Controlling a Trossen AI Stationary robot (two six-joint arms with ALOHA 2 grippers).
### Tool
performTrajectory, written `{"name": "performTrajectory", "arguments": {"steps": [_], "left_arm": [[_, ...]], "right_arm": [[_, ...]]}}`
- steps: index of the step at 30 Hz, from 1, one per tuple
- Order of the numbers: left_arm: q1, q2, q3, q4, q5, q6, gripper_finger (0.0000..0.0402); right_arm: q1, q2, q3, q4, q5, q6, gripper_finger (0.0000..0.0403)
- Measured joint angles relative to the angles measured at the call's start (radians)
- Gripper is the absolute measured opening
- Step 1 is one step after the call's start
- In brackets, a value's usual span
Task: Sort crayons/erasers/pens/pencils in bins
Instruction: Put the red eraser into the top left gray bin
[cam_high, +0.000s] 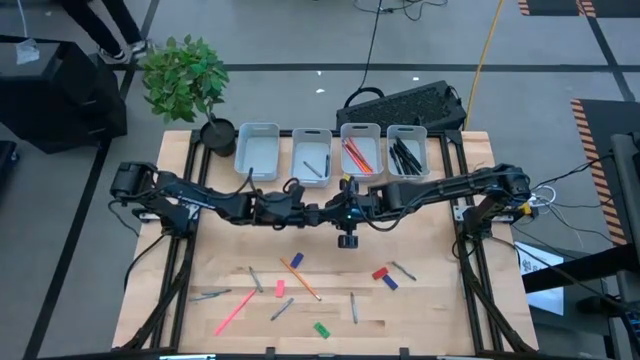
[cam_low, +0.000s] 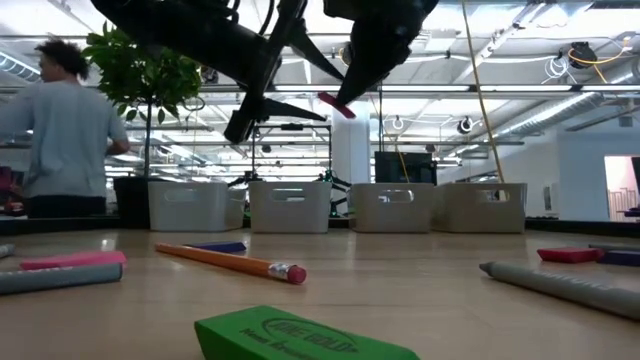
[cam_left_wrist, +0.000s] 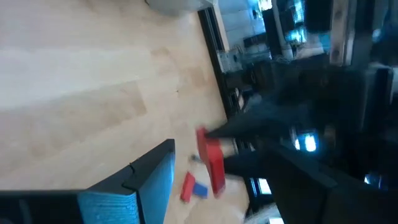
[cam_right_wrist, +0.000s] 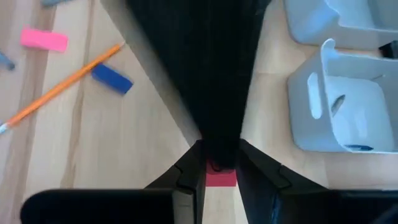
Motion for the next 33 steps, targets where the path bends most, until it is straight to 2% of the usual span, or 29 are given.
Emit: {"name": "performTrajectory", "arguments": {"steps": [11, 14, 25, 29, 33], "left_arm": [[-0.002, -0.005, 0.001, -0.015, 0.015, 0.025, 0.0228], [0.002, -0.005, 0.001, -0.038, 0.017, 0.026, 0.0193], [0.001, -0.006, 0.0, -0.009, -0.011, 0.054, 0.002], [0.002, -0.005, -0.001, 0.004, -0.016, 0.064, 0.0024], [0.002, -0.005, -0.001, -0.001, -0.018, 0.066, 0.0024]], "right_arm": [[0.005, -0.004, 0.001, -0.007, -0.005, 0.014, 0.0068], [0.009, -0.007, 0.0, -0.007, -0.005, 0.014, 0.0068], [0.017, -0.011, 0.0, 0.0, -0.022, 0.009, 0.0068], [0.018, -0.012, 0.0, 0.0, -0.013, 0.012, 0.0073], [0.018, -0.013, 0.0, 0.004, -0.017, 0.034, 0.011]]}}
